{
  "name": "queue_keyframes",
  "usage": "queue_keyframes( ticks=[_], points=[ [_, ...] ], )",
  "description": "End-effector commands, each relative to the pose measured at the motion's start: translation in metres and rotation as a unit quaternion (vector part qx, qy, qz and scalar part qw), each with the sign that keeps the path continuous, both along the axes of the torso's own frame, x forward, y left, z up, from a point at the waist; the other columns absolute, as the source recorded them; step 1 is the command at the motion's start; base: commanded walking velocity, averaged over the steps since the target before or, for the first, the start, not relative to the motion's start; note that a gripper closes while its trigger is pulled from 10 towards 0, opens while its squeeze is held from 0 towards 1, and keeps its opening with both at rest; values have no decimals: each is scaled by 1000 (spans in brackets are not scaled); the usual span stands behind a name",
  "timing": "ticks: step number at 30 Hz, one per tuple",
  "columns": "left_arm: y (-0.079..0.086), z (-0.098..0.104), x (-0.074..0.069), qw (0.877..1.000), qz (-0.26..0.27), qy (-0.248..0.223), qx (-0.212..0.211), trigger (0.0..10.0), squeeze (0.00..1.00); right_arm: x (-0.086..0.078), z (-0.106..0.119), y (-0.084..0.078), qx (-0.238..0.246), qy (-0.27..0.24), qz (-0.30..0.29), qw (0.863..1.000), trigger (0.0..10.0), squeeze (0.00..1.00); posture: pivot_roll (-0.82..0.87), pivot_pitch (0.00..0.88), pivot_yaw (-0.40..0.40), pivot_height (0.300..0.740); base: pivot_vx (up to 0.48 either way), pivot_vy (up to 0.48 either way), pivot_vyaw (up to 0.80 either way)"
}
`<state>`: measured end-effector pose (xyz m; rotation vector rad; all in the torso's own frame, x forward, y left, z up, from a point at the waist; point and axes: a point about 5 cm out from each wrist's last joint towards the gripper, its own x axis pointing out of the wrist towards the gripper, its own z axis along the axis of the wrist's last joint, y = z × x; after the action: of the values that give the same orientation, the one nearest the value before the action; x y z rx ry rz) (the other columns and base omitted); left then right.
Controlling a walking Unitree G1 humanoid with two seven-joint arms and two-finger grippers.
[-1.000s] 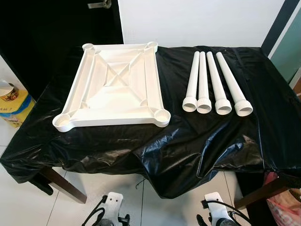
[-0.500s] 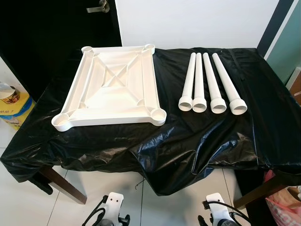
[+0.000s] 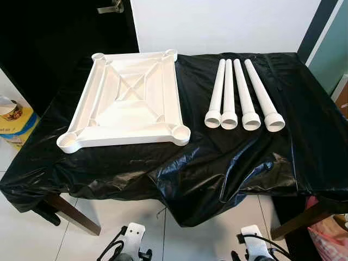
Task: Building children table
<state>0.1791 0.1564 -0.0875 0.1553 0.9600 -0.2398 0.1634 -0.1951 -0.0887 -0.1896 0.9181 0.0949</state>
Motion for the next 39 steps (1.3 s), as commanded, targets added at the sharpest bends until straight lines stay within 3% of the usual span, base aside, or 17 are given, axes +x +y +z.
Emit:
queue_keyframes(
  ticks=[1,4,5,10,11,12,13,39],
  points=[
    [2,-3,-6,1000,5,15,3,10000,0,-6,-3,0,4,12,-10,1000,10000,0,-71,42,32,740,0,0,0],
    [2,-3,-6,1000,6,16,2,10000,0,-7,-3,1,6,14,-11,1000,10000,0,-69,43,31,740,0,0,0],
    [2,-3,-7,1000,7,16,-1,10000,1000,-7,-4,2,7,16,-11,1000,10000,1000,-68,44,30,740,0,0,0],
    [1,-4,-8,1000,13,16,-6,10000,1000,-9,-5,3,9,20,-11,1000,10000,1000,-60,46,25,740,0,0,0],
    [2,-4,-8,1000,13,16,-2,10000,773,-9,-5,3,8,20,-9,1000,10000,1000,-57,45,23,740,0,0,0],
    [2,-4,-8,1000,13,16,-2,10000,773,-9,-5,3,8,20,-9,1000,10000,1000,-57,45,23,740,0,0,0],
    [2,-4,-8,1000,12,17,0,10000,0,-9,-5,3,9,20,-7,1000,10000,0,-57,45,22,740,0,0,0],
    [6,-7,-16,999,17,28,10,10000,0,-3,-2,3,5,13,1,1000,10000,0,-49,51,14,740,0,0,0]
  ],
)
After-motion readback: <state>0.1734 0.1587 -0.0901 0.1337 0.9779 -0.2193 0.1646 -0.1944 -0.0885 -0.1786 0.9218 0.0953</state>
